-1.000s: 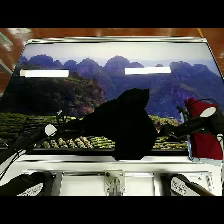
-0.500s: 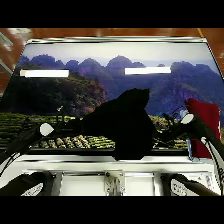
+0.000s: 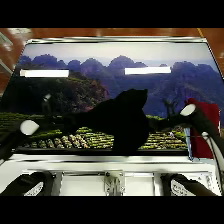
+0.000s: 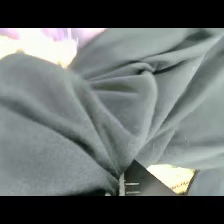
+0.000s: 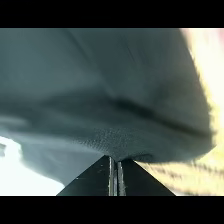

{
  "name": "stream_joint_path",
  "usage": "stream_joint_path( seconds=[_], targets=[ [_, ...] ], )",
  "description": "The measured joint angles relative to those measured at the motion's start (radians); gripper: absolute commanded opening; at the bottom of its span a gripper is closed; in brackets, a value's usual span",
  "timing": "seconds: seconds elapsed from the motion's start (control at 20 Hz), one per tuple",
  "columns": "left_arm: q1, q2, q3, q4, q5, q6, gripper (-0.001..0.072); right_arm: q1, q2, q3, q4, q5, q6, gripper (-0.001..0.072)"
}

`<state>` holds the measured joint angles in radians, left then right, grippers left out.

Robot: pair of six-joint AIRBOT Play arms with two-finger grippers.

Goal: Fold the shirts.

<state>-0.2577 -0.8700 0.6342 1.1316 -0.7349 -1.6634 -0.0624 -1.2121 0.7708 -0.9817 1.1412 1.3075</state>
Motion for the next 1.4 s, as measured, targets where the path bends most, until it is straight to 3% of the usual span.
stream_joint_path(
  seconds=[0.2, 0.4, 0.55, 0.75, 0.9, 1.1, 1.25, 1.4],
  targets=[
    [0.073, 0.114, 0.299, 0.156, -0.128, 0.037, 0.0042, 0.003, 0.23, 0.301, 0.007, -0.008, -0.083, 0.0062],
    [0.103, 0.19, 0.678, 0.219, -0.209, 0.074, 0.0042, 0.003, 0.448, 0.646, -0.07, -0.159, -0.108, 0.0062],
    [0.109, 0.218, 0.898, 0.23, -0.291, 0.083, 0.0042, 0.003, 0.542, 0.819, -0.144, -0.237, -0.1, 0.0062],
    [0.113, 0.245, 1.028, 0.237, -0.448, 0.09, 0.0042, 0.003, 0.592, 0.934, -0.203, -0.23, -0.071, 0.0062],
    [0.113, 0.249, 1.025, 0.238, -0.562, 0.092, 0.0042, 0.003, 0.577, 0.962, -0.259, -0.153, -0.049, 0.0062],
    [0.113, 0.242, 0.856, 0.243, -0.624, 0.092, 0.0043, 0.003, 0.456, 0.972, -0.348, 0.044, -0.008, 0.0062],
    [0.114, 0.201, 0.63, 0.262, -0.582, 0.092, 0.0042, 0.003, 0.293, 0.944, -0.383, 0.187, 0.041, 0.0062],
    [0.114, 0.098, 0.442, 0.269, -0.467, 0.067, 0.0042, 0.003, 0.089, 0.896, -0.38, 0.211, 0.095, 0.0062]
  ],
)
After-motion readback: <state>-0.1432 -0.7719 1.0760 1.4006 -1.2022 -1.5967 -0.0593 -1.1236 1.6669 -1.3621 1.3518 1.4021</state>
